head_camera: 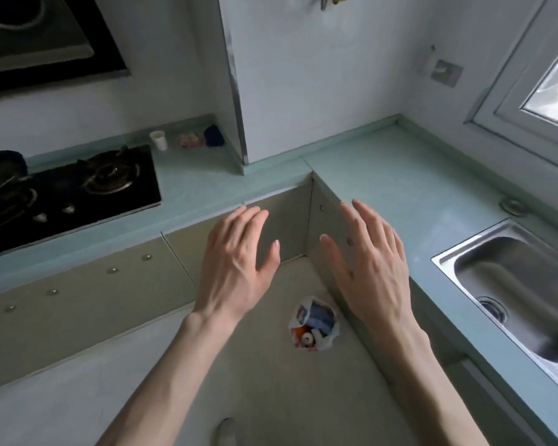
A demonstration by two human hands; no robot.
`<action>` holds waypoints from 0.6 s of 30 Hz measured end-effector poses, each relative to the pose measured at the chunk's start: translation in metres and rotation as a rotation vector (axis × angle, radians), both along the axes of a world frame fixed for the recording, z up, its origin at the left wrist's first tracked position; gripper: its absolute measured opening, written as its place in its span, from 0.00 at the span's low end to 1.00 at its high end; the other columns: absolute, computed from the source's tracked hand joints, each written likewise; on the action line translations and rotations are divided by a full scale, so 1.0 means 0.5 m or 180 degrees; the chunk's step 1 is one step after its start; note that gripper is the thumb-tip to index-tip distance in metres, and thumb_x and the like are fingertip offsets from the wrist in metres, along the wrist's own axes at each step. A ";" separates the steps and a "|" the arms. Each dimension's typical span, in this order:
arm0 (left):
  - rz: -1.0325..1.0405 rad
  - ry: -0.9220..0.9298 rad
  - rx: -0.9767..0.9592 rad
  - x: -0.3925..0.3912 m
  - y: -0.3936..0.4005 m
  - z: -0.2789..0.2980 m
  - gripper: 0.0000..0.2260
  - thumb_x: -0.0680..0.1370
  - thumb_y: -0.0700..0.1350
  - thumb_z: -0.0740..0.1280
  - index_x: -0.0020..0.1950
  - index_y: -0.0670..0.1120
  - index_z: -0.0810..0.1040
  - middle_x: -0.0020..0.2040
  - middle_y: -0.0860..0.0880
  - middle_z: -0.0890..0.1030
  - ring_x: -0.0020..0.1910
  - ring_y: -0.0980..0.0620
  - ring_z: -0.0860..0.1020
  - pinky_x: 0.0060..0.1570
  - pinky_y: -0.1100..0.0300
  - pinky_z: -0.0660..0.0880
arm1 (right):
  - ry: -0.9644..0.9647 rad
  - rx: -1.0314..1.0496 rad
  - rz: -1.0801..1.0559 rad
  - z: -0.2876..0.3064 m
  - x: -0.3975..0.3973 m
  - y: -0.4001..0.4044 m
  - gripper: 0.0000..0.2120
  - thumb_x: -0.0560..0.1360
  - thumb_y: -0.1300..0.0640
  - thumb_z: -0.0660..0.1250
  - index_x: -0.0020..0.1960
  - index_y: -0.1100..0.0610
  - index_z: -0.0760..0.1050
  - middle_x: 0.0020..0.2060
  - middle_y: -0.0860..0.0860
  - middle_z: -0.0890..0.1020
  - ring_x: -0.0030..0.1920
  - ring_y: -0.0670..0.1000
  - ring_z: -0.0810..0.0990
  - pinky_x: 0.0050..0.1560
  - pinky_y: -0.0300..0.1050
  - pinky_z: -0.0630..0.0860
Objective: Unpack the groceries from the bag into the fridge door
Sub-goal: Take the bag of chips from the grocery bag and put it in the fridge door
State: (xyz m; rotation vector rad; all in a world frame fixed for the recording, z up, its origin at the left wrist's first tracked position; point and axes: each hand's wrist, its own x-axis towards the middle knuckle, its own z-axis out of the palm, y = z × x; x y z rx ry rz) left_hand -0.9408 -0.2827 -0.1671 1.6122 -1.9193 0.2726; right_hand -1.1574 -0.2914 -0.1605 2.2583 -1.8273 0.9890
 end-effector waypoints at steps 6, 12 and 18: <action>-0.0484 -0.0093 0.0050 0.028 -0.070 -0.034 0.22 0.83 0.52 0.63 0.72 0.40 0.76 0.70 0.43 0.79 0.72 0.43 0.75 0.74 0.49 0.68 | 0.0060 0.0115 -0.0418 -0.036 0.034 -0.007 0.27 0.84 0.40 0.59 0.77 0.53 0.69 0.75 0.52 0.73 0.75 0.55 0.71 0.76 0.53 0.66; -0.1012 -0.0036 0.0162 0.071 -0.139 -0.094 0.22 0.83 0.52 0.63 0.72 0.41 0.76 0.70 0.44 0.79 0.72 0.44 0.74 0.72 0.45 0.71 | 0.0032 0.0138 -0.0861 -0.106 0.090 -0.003 0.26 0.84 0.43 0.64 0.76 0.55 0.71 0.73 0.52 0.75 0.73 0.55 0.73 0.75 0.55 0.69; -0.1334 -0.0007 0.0454 0.089 -0.194 -0.222 0.21 0.82 0.52 0.63 0.70 0.41 0.77 0.68 0.44 0.79 0.71 0.43 0.75 0.72 0.47 0.70 | 0.0000 0.0475 -0.1142 -0.226 0.091 -0.006 0.25 0.83 0.44 0.65 0.75 0.56 0.72 0.72 0.53 0.77 0.71 0.56 0.76 0.73 0.52 0.70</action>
